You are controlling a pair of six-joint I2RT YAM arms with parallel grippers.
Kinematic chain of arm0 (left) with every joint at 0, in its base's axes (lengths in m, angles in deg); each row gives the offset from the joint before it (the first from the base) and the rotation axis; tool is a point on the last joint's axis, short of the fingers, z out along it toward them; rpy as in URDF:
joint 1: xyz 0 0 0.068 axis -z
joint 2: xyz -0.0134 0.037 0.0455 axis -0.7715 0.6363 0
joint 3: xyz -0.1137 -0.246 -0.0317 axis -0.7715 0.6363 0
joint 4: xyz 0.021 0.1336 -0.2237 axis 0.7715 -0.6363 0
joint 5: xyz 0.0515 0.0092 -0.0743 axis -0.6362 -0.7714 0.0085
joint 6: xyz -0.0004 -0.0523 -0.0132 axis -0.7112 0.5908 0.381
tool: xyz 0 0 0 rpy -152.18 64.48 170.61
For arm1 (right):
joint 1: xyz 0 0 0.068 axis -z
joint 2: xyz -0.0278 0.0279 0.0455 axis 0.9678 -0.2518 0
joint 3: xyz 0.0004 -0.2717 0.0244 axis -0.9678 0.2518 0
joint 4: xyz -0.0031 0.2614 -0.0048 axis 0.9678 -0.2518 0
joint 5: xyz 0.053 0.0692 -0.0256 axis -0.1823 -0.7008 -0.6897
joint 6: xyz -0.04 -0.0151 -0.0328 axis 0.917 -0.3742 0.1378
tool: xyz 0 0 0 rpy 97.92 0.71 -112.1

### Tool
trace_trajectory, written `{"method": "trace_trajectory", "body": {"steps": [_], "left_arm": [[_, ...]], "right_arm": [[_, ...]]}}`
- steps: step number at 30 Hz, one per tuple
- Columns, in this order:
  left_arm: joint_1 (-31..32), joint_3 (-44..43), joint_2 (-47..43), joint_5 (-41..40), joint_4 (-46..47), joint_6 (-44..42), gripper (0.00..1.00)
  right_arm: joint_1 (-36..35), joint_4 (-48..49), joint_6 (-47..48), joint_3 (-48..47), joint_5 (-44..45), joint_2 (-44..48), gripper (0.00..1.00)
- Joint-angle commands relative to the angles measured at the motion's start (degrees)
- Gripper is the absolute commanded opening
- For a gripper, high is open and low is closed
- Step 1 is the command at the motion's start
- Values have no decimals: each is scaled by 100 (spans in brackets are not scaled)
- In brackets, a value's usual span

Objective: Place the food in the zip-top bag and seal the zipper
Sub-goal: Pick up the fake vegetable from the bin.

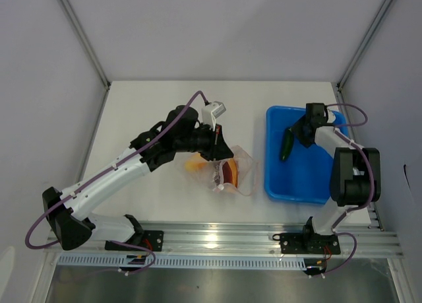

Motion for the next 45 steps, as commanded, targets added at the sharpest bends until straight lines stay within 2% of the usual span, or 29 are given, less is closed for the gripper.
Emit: {"method": "trace_trajectory", "body": {"steps": [1, 7, 16, 22, 25, 26, 35, 45], "left_arm": [[13, -106, -178, 26, 96, 75, 1], [13, -27, -248, -10, 96, 57, 1], [13, 17, -257, -10, 105, 57, 1], [13, 26, -274, -27, 96, 48, 1], [13, 26, -274, -10, 96, 66, 1], [13, 18, -283, -27, 88, 75, 1], [13, -35, -257, -80, 79, 75, 1], [-4, -316, -2, -107, -97, 286, 1]], "right_arm": [[-208, -174, 608, -402, -126, -273, 60], [-288, -103, 864, -437, -381, -485, 64], [-341, -227, 969, -560, -338, -766, 61], [-368, -244, 996, -508, -250, -714, 48], [-368, -227, 996, -455, -215, -643, 37], [-376, -235, 1004, -420, -206, -591, 30], [-376, -393, 1127, -297, -170, -151, 2], [-543, -622, 1364, 169, -399, 1368, 0]]}}
